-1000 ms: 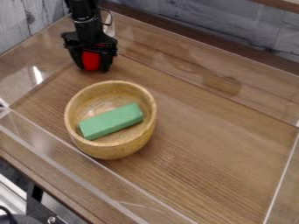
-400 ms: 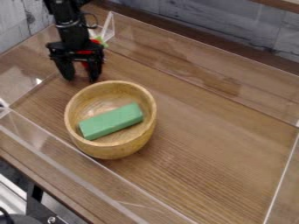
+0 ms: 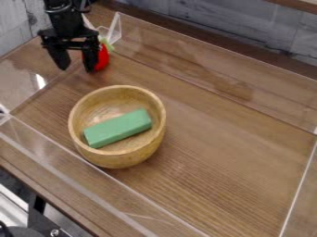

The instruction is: Move the red fruit to the left side of the table

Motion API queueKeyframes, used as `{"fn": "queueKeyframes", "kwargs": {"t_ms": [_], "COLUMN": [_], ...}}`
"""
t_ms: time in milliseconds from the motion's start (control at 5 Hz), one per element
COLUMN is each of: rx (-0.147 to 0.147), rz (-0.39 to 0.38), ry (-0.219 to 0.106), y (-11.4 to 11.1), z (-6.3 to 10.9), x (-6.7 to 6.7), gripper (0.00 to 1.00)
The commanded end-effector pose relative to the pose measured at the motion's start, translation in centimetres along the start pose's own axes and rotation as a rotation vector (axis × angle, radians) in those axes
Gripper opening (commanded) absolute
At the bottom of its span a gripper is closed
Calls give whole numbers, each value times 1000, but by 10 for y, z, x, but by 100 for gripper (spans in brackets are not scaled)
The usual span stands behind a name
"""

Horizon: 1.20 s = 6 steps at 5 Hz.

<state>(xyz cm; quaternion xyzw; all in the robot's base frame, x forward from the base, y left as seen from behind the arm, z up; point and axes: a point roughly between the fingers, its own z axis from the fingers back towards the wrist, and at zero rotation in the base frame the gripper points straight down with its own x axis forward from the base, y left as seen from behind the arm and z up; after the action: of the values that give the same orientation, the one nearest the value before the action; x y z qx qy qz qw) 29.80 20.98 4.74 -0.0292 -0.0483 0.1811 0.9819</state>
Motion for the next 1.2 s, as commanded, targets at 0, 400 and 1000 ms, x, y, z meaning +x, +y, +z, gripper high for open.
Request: {"fn": "queueKeyframes", "kwargs": {"t_ms": [0, 400, 1000], "rx": [20, 12, -24], "rz": [-47, -52, -63], "ry": [-90, -119, -179], "y": [0, -6, -30], "z": [27, 41, 102], "x": [15, 12, -5], "gripper": [100, 100, 100]}}
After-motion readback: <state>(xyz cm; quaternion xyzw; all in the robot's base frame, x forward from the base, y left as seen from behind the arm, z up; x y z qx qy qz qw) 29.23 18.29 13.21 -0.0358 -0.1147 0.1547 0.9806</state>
